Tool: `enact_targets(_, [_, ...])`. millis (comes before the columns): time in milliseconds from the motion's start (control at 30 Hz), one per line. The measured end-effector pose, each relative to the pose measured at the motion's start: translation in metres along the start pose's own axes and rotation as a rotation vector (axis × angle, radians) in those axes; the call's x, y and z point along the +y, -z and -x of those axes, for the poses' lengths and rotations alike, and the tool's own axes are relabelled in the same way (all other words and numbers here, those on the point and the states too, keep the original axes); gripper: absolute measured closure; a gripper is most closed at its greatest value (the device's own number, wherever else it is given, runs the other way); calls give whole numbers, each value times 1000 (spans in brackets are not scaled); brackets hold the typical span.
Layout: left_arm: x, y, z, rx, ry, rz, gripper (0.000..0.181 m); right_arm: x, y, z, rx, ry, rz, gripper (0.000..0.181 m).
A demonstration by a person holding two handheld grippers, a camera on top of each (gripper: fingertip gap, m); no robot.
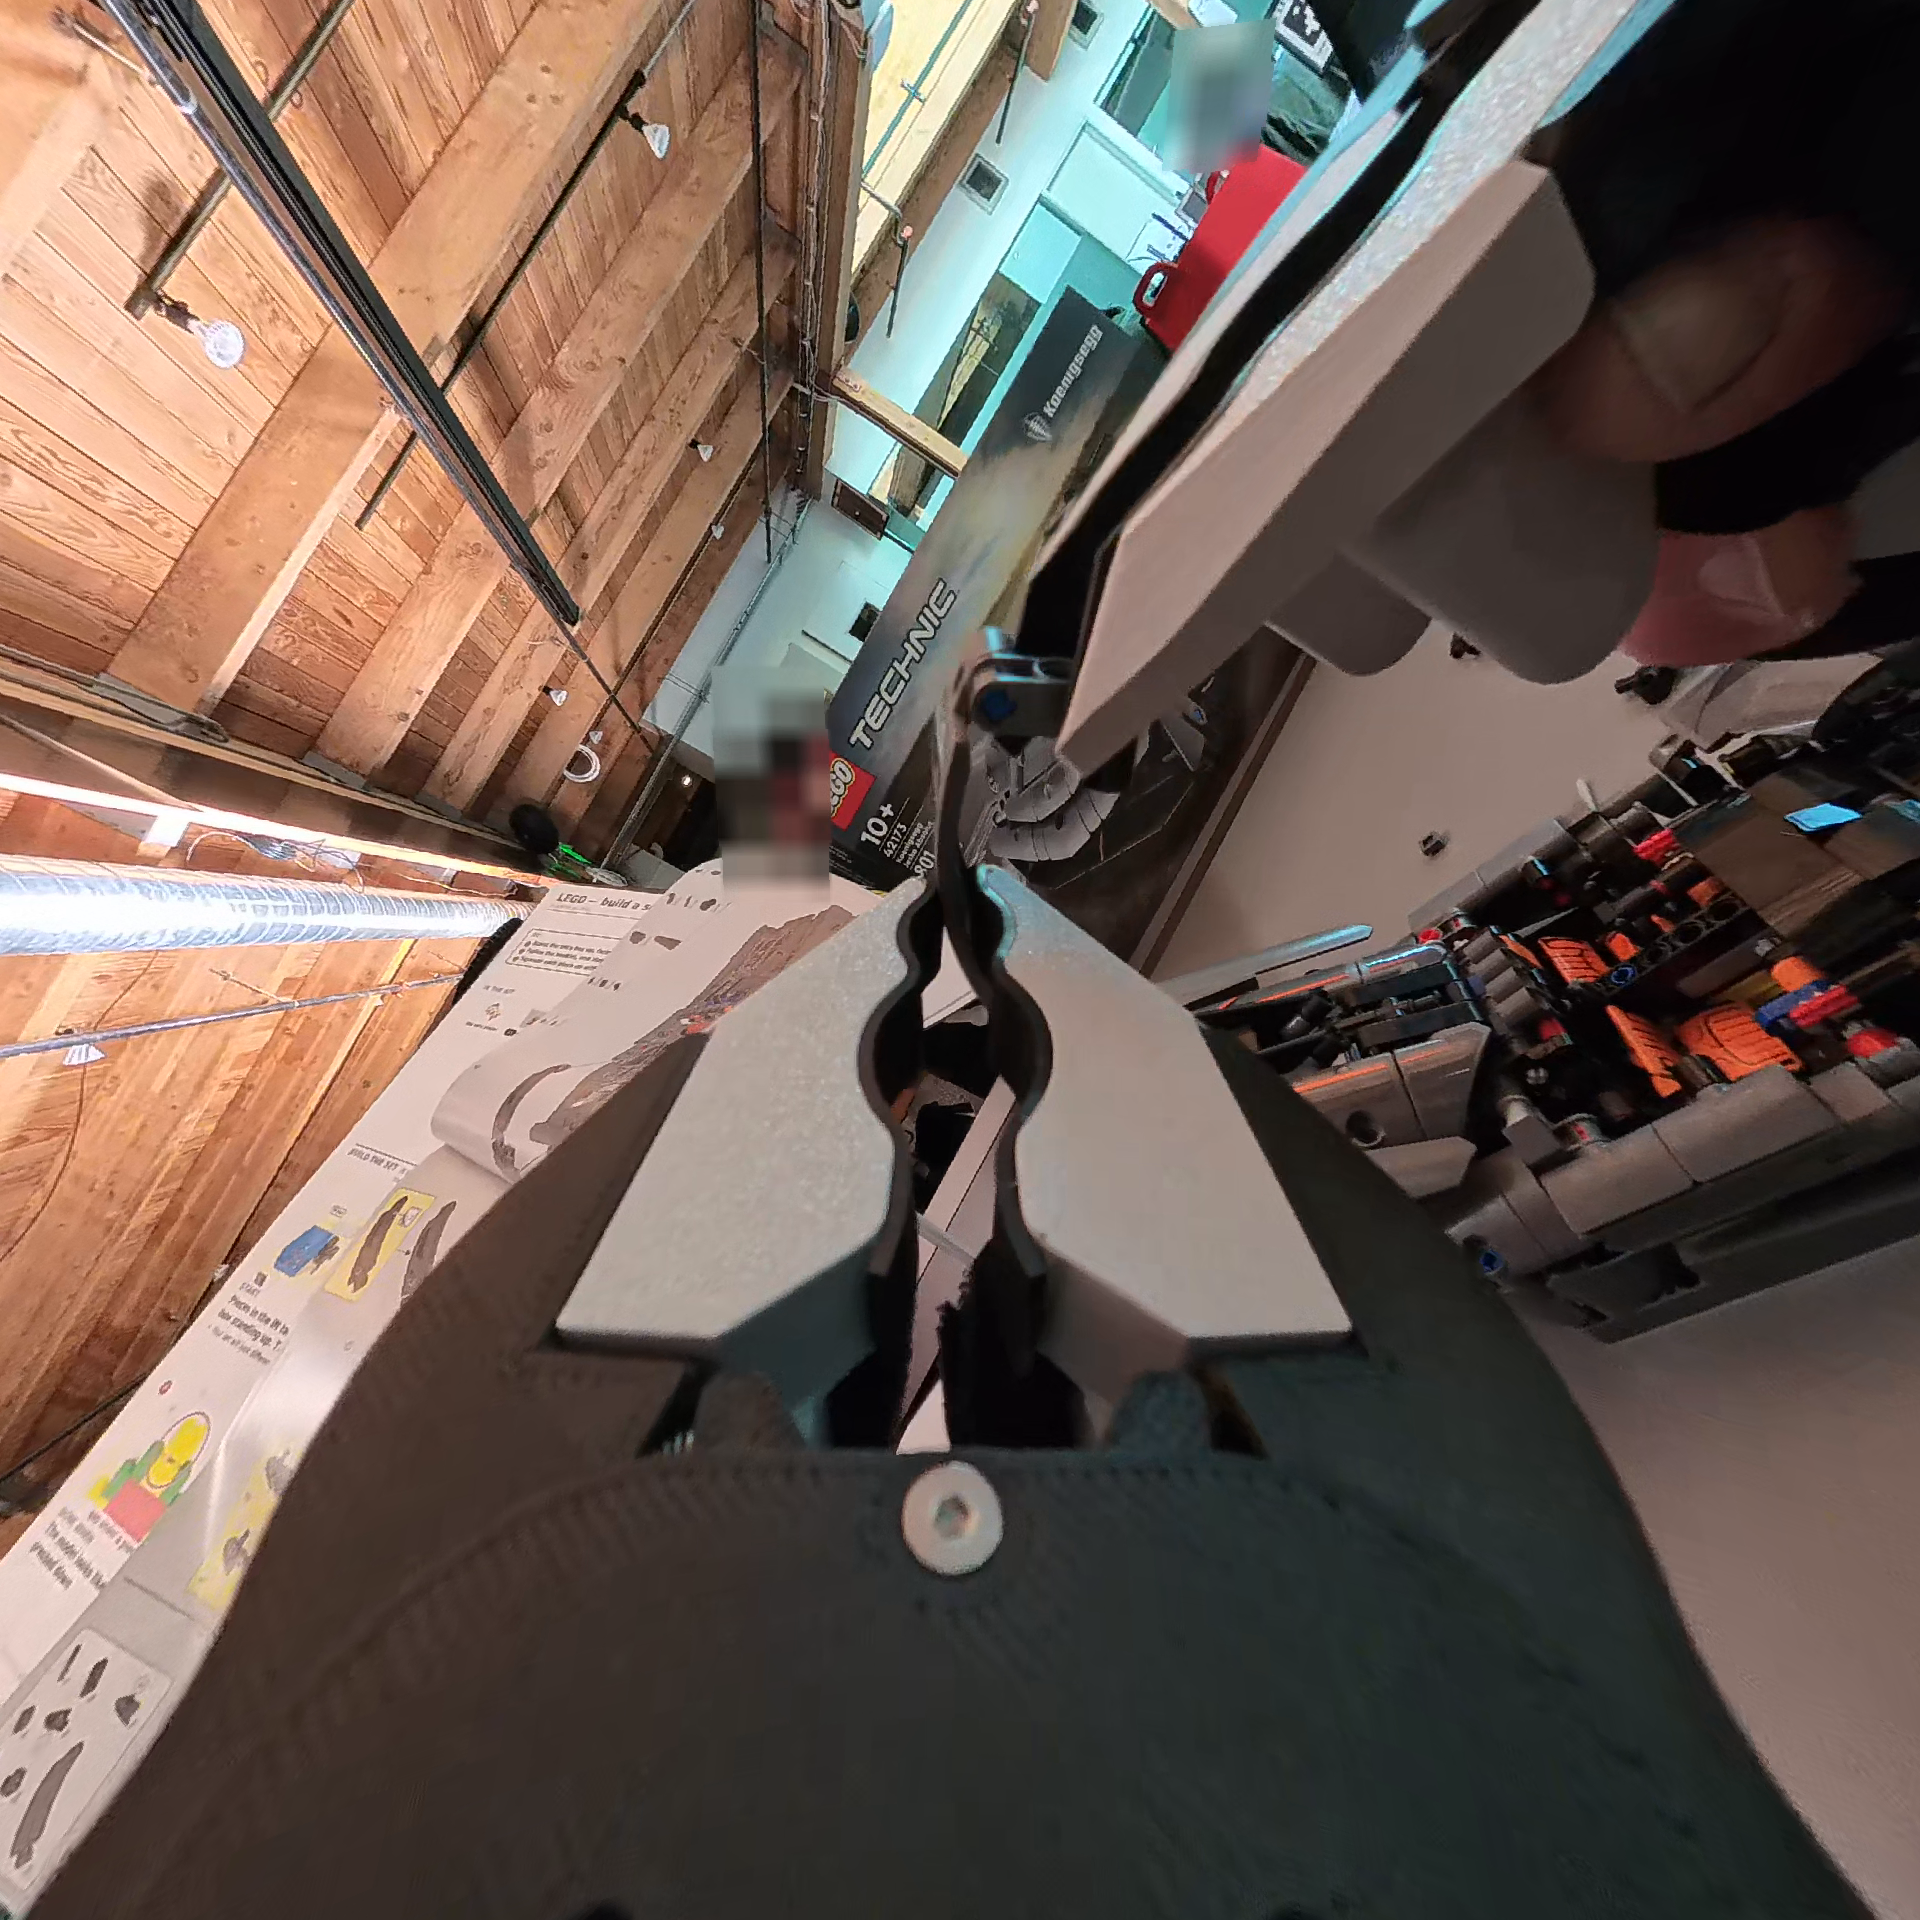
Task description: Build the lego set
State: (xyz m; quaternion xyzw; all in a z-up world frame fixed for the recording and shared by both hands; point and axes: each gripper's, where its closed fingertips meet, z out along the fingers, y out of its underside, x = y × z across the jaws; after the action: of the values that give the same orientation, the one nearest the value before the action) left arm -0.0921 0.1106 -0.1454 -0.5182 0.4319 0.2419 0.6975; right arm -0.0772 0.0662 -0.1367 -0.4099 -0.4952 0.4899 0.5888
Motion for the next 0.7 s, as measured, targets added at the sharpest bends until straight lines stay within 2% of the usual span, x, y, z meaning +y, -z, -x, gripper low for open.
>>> enact_targets(100, [0,2,4,-10,10,2,181,1,-1,1,-3,-1,-2,166])
enact_targets(300, [5,2,6,13,70,11,181,-5,2,-1,-7,-3,-26,151])
enact_targets(700, [7,4,12,10,111,2,181,3,3,-5,-12,-15,-9,148])
